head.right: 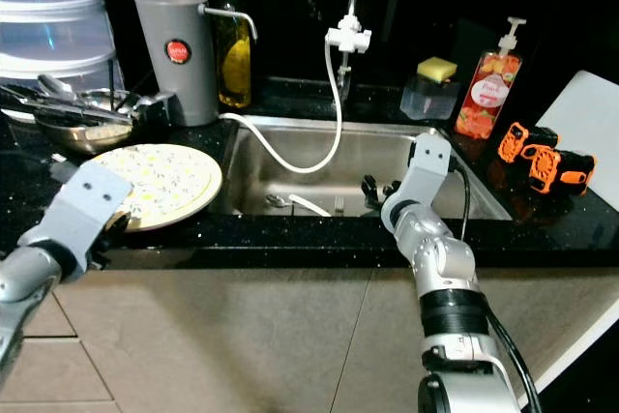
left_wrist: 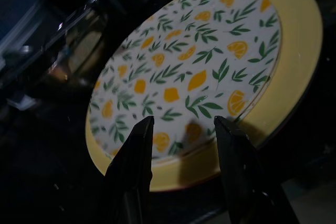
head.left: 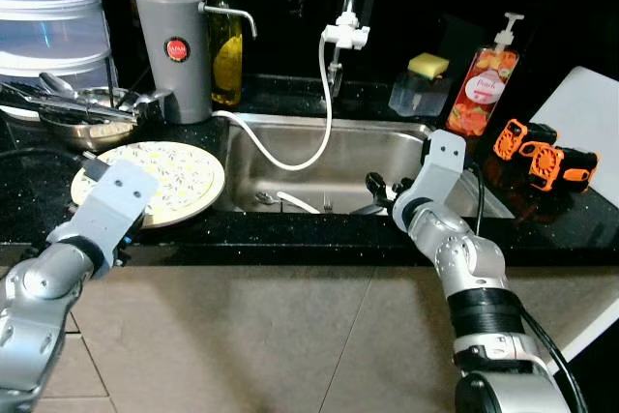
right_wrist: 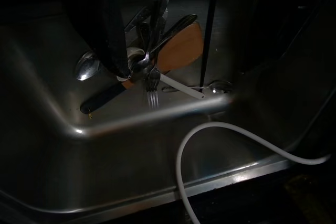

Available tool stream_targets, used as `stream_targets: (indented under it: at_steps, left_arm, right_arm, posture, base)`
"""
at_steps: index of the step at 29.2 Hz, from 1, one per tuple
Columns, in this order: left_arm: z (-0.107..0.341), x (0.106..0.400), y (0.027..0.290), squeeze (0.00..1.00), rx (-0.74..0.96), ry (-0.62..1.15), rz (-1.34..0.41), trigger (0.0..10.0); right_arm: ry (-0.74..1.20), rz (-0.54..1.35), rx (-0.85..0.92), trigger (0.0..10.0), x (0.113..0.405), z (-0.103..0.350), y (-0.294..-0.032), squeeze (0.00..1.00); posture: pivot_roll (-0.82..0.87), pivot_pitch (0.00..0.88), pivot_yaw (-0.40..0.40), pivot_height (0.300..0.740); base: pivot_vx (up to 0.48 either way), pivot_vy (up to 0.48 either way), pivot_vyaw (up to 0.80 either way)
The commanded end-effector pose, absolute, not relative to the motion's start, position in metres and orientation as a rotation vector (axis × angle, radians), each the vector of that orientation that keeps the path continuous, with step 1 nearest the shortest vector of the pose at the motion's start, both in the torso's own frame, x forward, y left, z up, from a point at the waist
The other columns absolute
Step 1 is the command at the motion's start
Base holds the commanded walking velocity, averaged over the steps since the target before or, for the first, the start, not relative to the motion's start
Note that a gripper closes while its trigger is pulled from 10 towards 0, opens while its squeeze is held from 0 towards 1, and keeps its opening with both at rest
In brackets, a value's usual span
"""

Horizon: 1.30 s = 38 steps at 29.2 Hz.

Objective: Kitchen organization

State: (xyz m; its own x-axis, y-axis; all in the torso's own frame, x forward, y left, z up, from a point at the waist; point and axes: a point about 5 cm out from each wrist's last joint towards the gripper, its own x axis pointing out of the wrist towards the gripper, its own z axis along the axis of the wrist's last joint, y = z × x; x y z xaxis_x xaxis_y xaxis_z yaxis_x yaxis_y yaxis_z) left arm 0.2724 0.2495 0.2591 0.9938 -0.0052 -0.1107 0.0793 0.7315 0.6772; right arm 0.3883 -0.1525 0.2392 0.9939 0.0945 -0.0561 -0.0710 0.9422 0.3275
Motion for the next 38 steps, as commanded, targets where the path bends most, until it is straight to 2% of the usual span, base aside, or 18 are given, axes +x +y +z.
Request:
stream_targets:
  at_steps: [1,9,14,20,26,30,35,38]
  left_arm:
    - [0.254,0.273,0.25,0.0,0.784,0.135,-0.074,10.0]
    - [0.277,0.275,0.27,0.0,0.763,0.156,-0.228,10.0]
    - [0.286,0.275,0.276,0.0,0.704,0.161,-0.289,10.0]
    - [0.296,0.27,0.277,0.0,0.663,0.178,-0.454,10.0]
    - [0.29,0.265,0.296,0.0,0.649,0.277,-0.546,10.0]
    - [0.285,0.269,0.307,0.0,0.701,0.298,-0.488,10.0]
    - [0.29,0.282,0.325,0.0,0.76,0.215,-0.276,10.0]
    - [0.292,0.284,0.328,0.0,0.751,0.188,-0.241,10.0]
  right_arm:
    - [0.052,0.082,0.32,10.0,0.387,0.242,-0.154,0.0]
    - [0.049,0.082,0.318,10.0,0.385,0.243,-0.156,0.0]
    - [0.047,0.078,0.315,10.0,0.384,0.243,-0.157,0.0]
    - [0.049,0.074,0.312,10.0,0.384,0.243,-0.158,0.0]
    - [0.051,0.072,0.31,10.0,0.383,0.241,-0.159,0.0]
    - [0.052,0.071,0.309,10.0,0.382,0.241,-0.16,0.0]
    - [0.055,0.069,0.31,10.0,0.381,0.24,-0.16,0.0]
    - [0.056,0.071,0.31,10.0,0.381,0.239,-0.158,0.0]
  posture:
    - [0.22,0.055,-0.098,0.74]
    - [0.22,0.061,-0.094,0.74]
    - [0.22,0.064,-0.093,0.74]
    - [0.22,0.068,-0.095,0.74]
    - [0.22,0.069,-0.094,0.74]
    - [0.22,0.071,-0.096,0.74]
    - [0.21,0.07,-0.1,0.74]
    - [0.21,0.07,-0.1,0.74]
  base:
    - [0.0,0.0,0.0]
    - [0.0,0.0,0.0]
    - [0.0,0.0,0.0]
    - [0.0,0.0,0.0]
    - [0.0,0.0,0.0]
    - [0.0,0.0,0.0]
    - [0.0,0.0,0.0]
    - [0.0,0.0,0.0]
